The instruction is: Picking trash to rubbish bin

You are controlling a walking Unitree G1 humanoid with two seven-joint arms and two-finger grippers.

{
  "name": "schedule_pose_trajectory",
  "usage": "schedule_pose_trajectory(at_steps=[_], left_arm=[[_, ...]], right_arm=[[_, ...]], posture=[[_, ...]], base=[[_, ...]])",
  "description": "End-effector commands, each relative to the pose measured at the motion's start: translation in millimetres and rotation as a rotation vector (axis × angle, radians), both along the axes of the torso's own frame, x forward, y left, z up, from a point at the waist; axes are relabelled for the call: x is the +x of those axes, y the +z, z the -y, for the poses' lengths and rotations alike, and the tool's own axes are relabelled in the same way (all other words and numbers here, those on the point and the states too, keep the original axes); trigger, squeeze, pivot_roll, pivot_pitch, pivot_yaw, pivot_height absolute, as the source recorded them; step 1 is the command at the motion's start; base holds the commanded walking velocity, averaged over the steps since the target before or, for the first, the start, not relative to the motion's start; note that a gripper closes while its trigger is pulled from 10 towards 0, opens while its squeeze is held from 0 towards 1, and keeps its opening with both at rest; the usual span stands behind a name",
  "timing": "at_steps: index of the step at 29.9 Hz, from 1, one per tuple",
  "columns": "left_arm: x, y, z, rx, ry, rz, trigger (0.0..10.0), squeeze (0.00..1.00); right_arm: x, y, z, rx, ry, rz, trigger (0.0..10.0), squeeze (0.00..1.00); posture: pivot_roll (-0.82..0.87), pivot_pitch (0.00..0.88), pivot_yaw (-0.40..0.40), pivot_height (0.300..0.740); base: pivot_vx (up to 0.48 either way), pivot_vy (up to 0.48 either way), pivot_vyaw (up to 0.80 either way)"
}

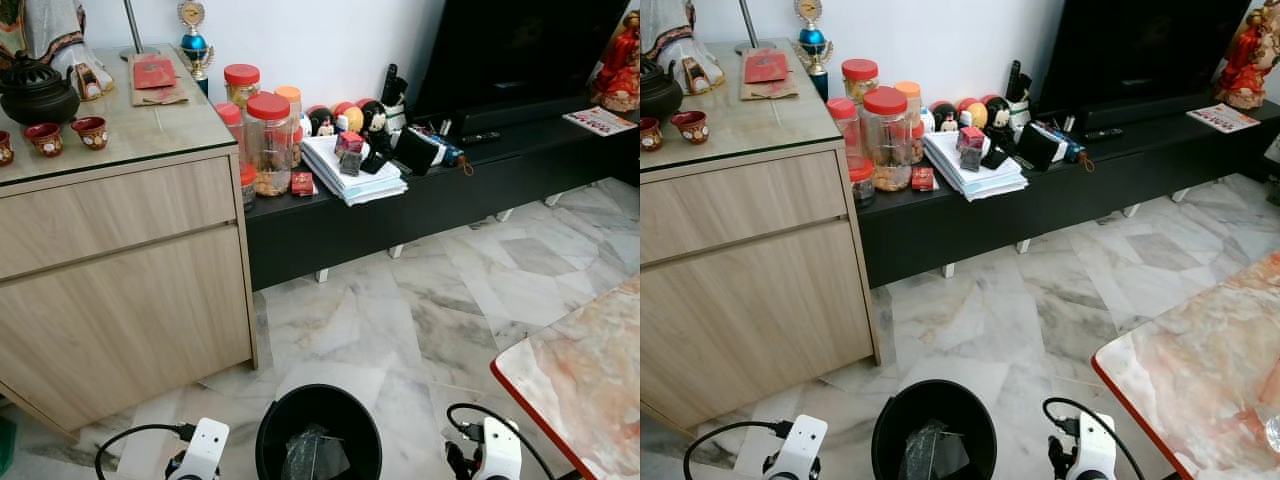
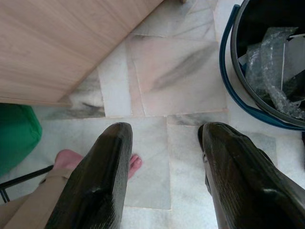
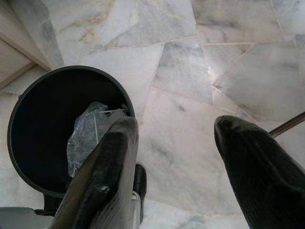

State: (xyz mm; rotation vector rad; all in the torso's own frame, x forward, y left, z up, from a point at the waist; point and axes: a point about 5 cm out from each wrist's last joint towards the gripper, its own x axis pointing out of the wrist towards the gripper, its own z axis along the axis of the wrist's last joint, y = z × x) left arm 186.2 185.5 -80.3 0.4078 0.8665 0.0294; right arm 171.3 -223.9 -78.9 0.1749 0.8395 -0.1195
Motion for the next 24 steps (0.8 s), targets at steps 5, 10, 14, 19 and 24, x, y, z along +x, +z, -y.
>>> schedule_pose_trajectory(at_steps=[5,10,14,19,24], left_arm=[[4.9,2.2,2.1,-0.017,0.002,0.016,10.0,0.00],[5.8,2.7,2.4,-0.020,0.005,0.021,10.0,0.00],[6.3,3.0,2.7,-0.021,0.006,0.023,10.0,0.00],[7.1,3.3,3.1,-0.020,0.007,0.026,10.0,0.00],[9.2,4.5,3.7,-0.023,0.010,0.036,10.0,0.00]], right_arm=[[-0.7,0.9,5.3,0.000,-0.028,0.007,10.0,0.00],[-0.4,1.1,5.3,0.002,-0.032,0.010,10.0,0.00],[0.1,1.3,5.3,0.004,-0.034,0.011,10.0,0.00],[1.2,1.9,5.4,0.004,-0.035,0.015,10.0,0.00],[4.8,3.9,5.1,0.007,-0.030,0.034,10.0,0.00]], posture=[[0.07,0.000,-0.102,0.740],[0.07,0.000,-0.103,0.740],[0.07,0.000,-0.103,0.740],[0.07,0.000,-0.105,0.740],[0.07,0.000,-0.105,0.740]], base=[[-0.277,0.000,0.00],[-0.288,0.000,0.00],[-0.352,0.000,0.00],[-0.347,0.000,0.00],[-0.313,0.000,0.00]])
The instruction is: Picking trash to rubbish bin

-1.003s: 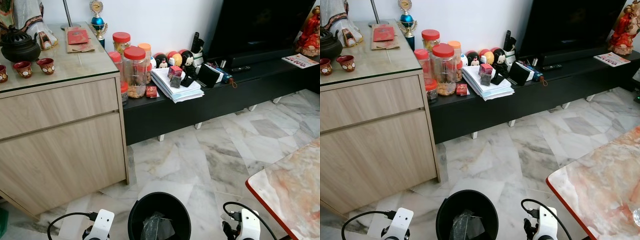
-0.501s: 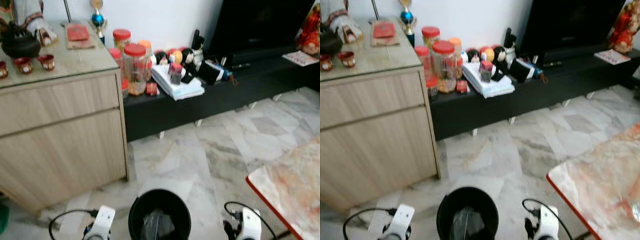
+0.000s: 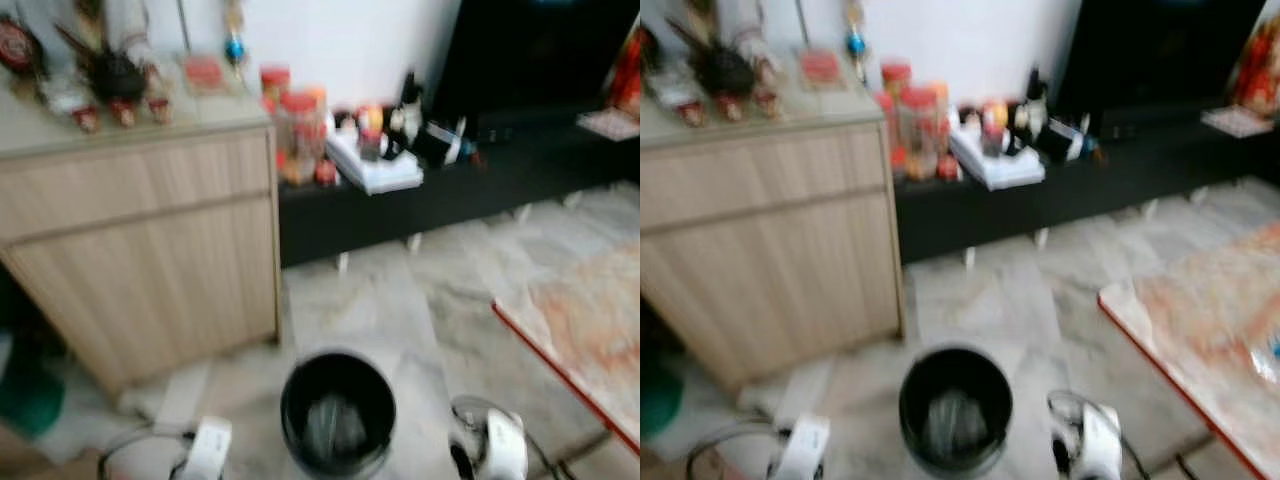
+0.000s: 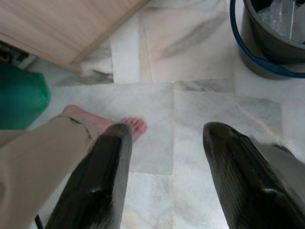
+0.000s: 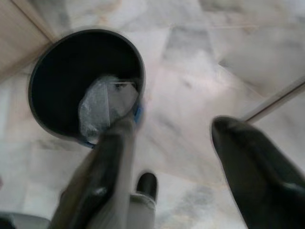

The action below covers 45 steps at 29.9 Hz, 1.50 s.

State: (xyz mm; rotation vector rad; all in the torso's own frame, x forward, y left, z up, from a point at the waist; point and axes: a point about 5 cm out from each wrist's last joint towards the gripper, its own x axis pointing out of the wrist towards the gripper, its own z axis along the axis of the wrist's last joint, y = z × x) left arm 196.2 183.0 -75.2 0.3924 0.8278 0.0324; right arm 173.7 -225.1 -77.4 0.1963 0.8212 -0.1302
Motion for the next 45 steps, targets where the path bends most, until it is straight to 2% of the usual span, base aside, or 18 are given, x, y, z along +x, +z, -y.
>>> schedule_pose_trajectory(at_steps=[1,20,24,29,33,34,35,36,38,40,42,43,45], left_arm=[[-0.7,-1,1.3,-0.009,0.009,-0.003,10.0,0.00],[5.2,2,3.3,-0.015,0.012,0.017,10.0,0.00],[7.3,4,3.2,-0.013,0.012,0.032,10.0,0.00],[18.6,12,2.6,-0.004,0.021,0.099,10.0,0.00],[34.8,25,2.8,0.014,0.010,0.203,10.0,0.00],[44.0,33,2.6,0.016,0.016,0.268,10.0,0.00],[44.0,33,2.6,0.016,0.016,0.268,10.0,0.00],[56.1,45,1.6,0.026,0.023,0.355,10.0,0.00],[63.0,52,0.9,0.033,0.028,0.405,10.0,0.00],[75.1,67,0.3,0.024,0.048,0.501,10.0,0.00],[77.9,70,0.6,0.023,0.048,0.523,10.0,0.00],[87.7,84,3.2,0.032,0.025,0.611,10.0,0.00],[93.7,94,5.4,0.040,0.003,0.671,10.0,0.00]], right_arm=[[2.7,2,3.9,-0.006,-0.011,0.017,10.0,0.00],[16.1,10,4.2,-0.007,0.000,0.078,10.0,0.00],[24.2,15,3.4,-0.009,0.017,0.119,10.0,0.00],[37.5,24,2.6,-0.022,0.047,0.182,10.0,0.00],[49.0,33,1.1,-0.021,0.069,0.238,10.0,0.00],[55.9,38,0.1,-0.021,0.080,0.274,10.0,0.00],[55.9,38,0.1,-0.021,0.080,0.274,10.0,0.00],[68.0,48,-1.9,-0.026,0.103,0.336,10.0,0.00],[75.8,55,-3.2,-0.032,0.117,0.377,10.0,0.00],[93.0,71,-7.2,-0.032,0.145,0.470,10.0,0.00],[97.0,75,-8.6,-0.036,0.159,0.491,10.0,0.00],[111.7,92,-13.0,-0.038,0.179,0.574,10.0,0.00],[121.2,104,-17.3,-0.031,0.194,0.637,10.0,0.00]], posture=[[0.07,0.000,-0.105,0.740],[0.06,0.000,-0.107,0.740],[0.06,0.000,-0.107,0.740],[0.06,0.000,-0.107,0.740],[0.06,0.000,-0.107,0.740],[0.06,0.000,-0.107,0.740],[0.06,0.000,-0.107,0.740],[0.06,0.000,-0.107,0.740],[0.06,0.000,-0.107,0.740],[0.06,0.000,-0.105,0.740],[0.06,0.000,-0.105,0.740],[0.06,0.000,-0.105,0.740],[0.06,0.000,-0.105,0.740]], base=[[-0.307,0.000,0.00],[-0.286,0.000,0.00],[0.000,0.000,0.00],[0.000,0.000,0.00],[0.000,0.000,0.00],[0.000,0.000,0.00],[0.000,0.000,0.00],[0.000,0.000,0.00],[0.000,0.000,0.00],[0.000,0.000,0.00],[0.000,0.000,0.00],[0.000,0.000,0.00],[0.000,0.000,0.00]])
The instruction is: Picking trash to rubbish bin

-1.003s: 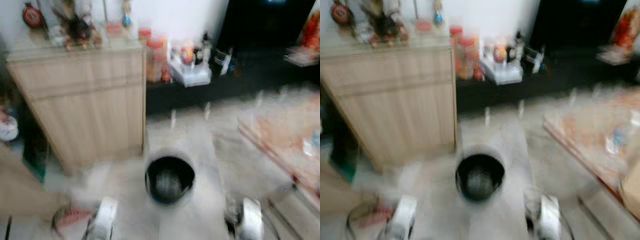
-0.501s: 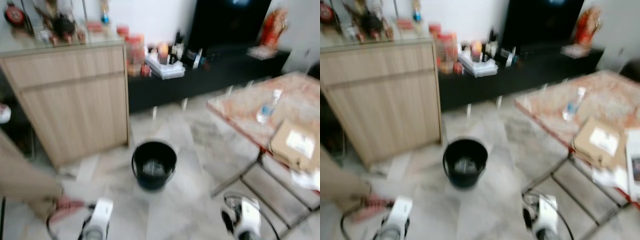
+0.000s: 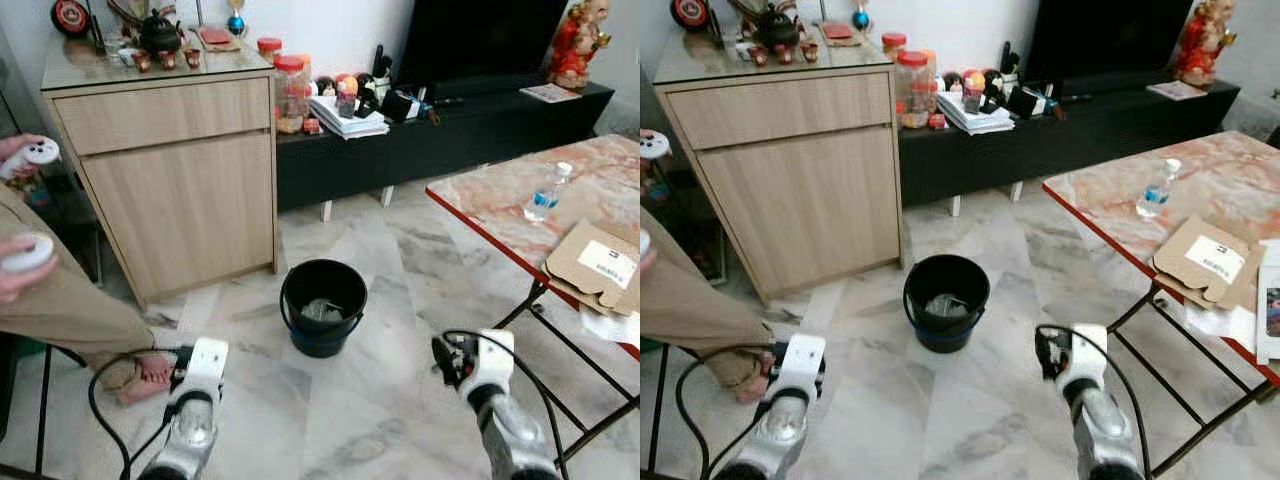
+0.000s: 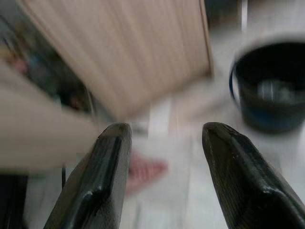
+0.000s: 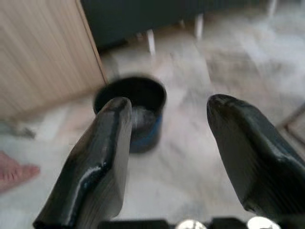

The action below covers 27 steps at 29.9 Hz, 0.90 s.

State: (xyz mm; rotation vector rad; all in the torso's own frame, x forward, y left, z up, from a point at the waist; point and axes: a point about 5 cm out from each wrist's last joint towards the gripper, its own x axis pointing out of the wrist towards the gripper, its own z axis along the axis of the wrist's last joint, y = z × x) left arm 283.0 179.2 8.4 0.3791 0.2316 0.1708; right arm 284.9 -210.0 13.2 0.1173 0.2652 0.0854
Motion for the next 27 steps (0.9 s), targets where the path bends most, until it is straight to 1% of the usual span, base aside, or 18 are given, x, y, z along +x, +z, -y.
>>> schedule_pose_trajectory(at_steps=[1,2,4,8,10,11,13,16,24,27], left_arm=[[12.5,20,3.4,0.016,-0.019,0.112,10.0,0.00],[12.5,20,3.4,0.016,-0.019,0.112,10.0,0.00],[20.2,33,6.6,0.019,-0.030,0.184,10.0,0.00],[30.9,55,12.1,0.019,-0.045,0.282,10.0,0.00],[37.1,71,17.1,0.028,-0.066,0.351,10.0,0.00],[37.1,71,17.1,0.028,-0.066,0.351,10.0,0.00],[42.9,82,19.7,0.023,-0.073,0.393,10.0,0.00],[47.5,92,23.4,0.012,-0.088,0.424,10.0,0.00],[50.5,98,27.0,0.007,-0.095,0.436,10.0,0.00],[49.7,99,27.9,0.005,-0.098,0.441,10.0,0.00]], right_arm=[[18.5,25,-7.9,0.004,0.036,0.121,10.0,0.00],[18.5,25,-7.9,0.004,0.036,0.121,10.0,0.00],[29.2,42,-15.8,0.012,0.058,0.202,10.0,0.00],[40.6,63,-26.2,0.029,0.069,0.295,10.0,0.00],[46.0,75,-34.7,0.063,0.069,0.352,10.0,0.00],[46.0,75,-34.7,0.063,0.069,0.352,10.0,0.00],[50.8,84,-44.0,0.071,0.077,0.382,10.0,0.00],[54.9,90,-50.7,0.088,0.078,0.395,10.0,0.00],[58.6,97,-56.1,0.097,0.086,0.407,10.0,0.00],[59.5,96,-55.5,0.106,0.077,0.392,10.0,0.00]], posture=[[0.06,0.000,-0.103,0.740],[0.06,0.000,-0.103,0.740],[0.07,0.000,-0.104,0.740],[0.07,0.000,-0.100,0.740],[0.08,0.000,-0.096,0.740],[0.08,0.000,-0.096,0.740],[0.08,0.000,-0.089,0.740],[0.08,0.000,-0.087,0.740],[0.09,0.000,-0.089,0.740],[0.09,0.000,-0.089,0.740]], base=[[0.000,0.000,0.00],[0.000,0.000,0.00],[0.000,0.000,0.00],[0.000,0.000,0.00],[0.000,0.000,0.00],[0.000,0.000,0.00],[0.000,0.000,0.00],[0.000,0.000,0.00],[0.000,0.000,0.00],[0.000,0.000,0.00]])
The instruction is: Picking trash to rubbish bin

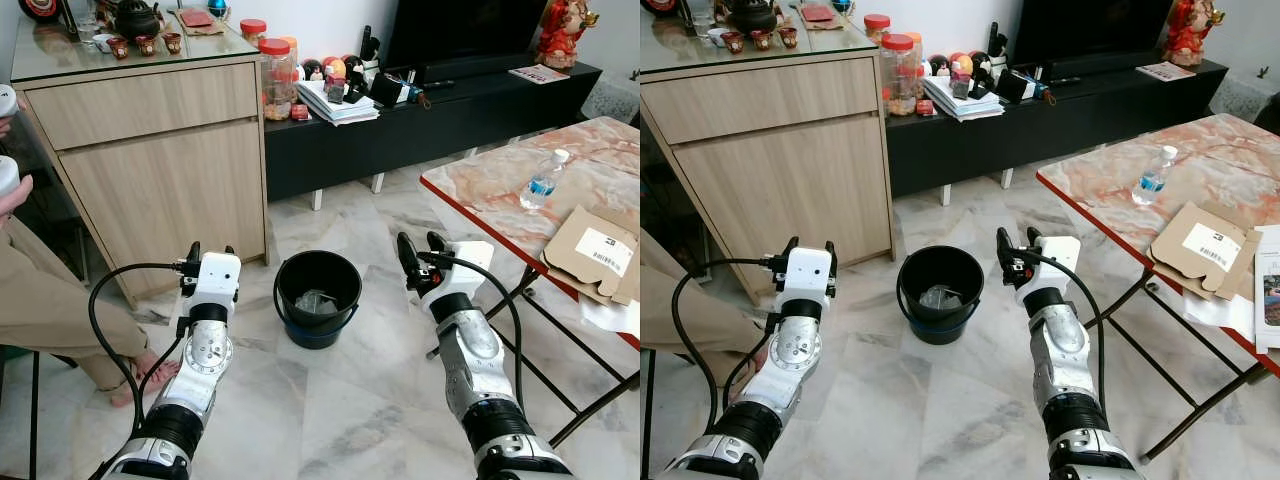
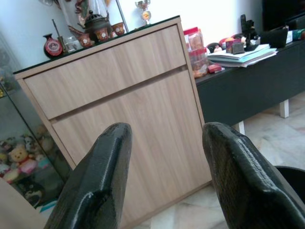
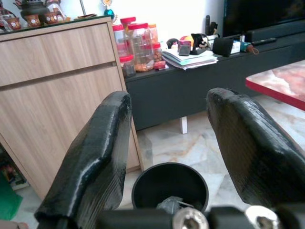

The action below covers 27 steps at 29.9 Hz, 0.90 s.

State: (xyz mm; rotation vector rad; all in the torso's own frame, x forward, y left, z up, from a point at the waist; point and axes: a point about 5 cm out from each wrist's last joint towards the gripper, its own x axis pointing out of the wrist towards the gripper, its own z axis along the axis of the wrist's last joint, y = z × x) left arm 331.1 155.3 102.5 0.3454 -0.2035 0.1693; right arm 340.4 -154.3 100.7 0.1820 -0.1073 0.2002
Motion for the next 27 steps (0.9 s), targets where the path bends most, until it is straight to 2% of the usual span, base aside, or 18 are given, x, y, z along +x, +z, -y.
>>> schedule_pose_trajectory(at_steps=[1,10,27], left_arm=[[1.4,5.2,4.2,0.005,-0.018,0.015,10.0,0.00],[-0.6,1.2,3.5,0.013,-0.026,-0.006,10.0,0.00],[1.3,5.8,4.3,0.013,-0.022,-0.005,10.0,0.00]], right_arm=[[4.1,7.6,0.5,0.015,-0.009,0.012,10.0,0.00],[0.7,1.8,-0.8,0.012,-0.010,-0.011,10.0,0.00],[0.9,1.6,-4.1,0.007,-0.006,-0.024,10.0,0.00]], posture=[[0.09,0.000,-0.089,0.740],[0.09,0.000,-0.085,0.740],[0.10,0.000,-0.093,0.740]], base=[[0.000,0.000,-0.61],[0.000,0.000,-0.80],[0.000,0.000,-0.80]])
